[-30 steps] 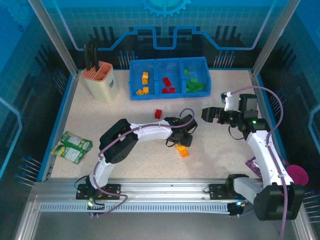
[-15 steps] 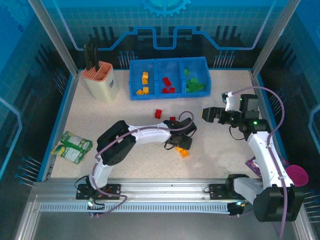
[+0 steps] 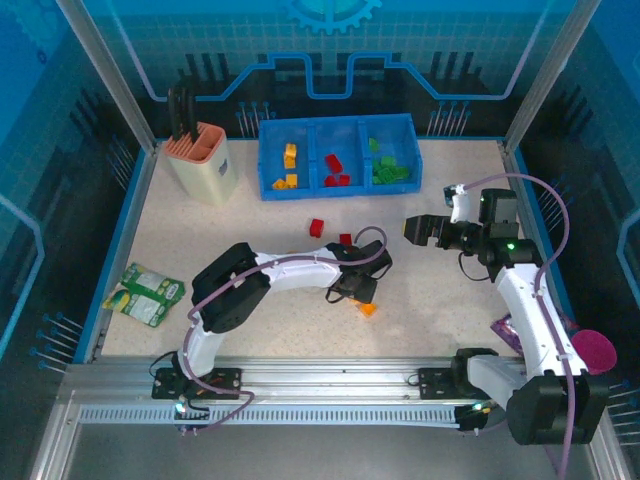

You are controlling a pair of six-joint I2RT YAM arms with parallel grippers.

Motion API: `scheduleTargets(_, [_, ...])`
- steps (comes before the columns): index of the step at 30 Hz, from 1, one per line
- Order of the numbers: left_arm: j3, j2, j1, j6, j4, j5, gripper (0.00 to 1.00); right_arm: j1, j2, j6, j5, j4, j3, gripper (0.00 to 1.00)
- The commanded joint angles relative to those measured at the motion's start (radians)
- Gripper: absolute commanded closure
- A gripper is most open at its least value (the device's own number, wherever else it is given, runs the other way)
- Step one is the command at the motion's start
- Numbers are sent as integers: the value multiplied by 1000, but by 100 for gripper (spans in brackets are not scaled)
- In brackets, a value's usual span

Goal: Sort the legos into containers by color
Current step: Pick up the lego from the middle-left of the table.

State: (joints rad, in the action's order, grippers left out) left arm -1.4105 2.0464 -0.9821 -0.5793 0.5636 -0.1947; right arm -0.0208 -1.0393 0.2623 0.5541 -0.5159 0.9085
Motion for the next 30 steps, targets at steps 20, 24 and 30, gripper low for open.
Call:
scheduleTargets(20, [86,-404,170,129,52,-138,66,-10,-23,-3,-59,-46,-5,0])
scheduleTargets(24, [51,-454,329,245,11,-178,66,-9,-42,-3,-63,-40,-9,0])
scheduleTargets(30, [-13,-403,520,323,-112,-216,65,4,-62,-9,-57,-72,17,0])
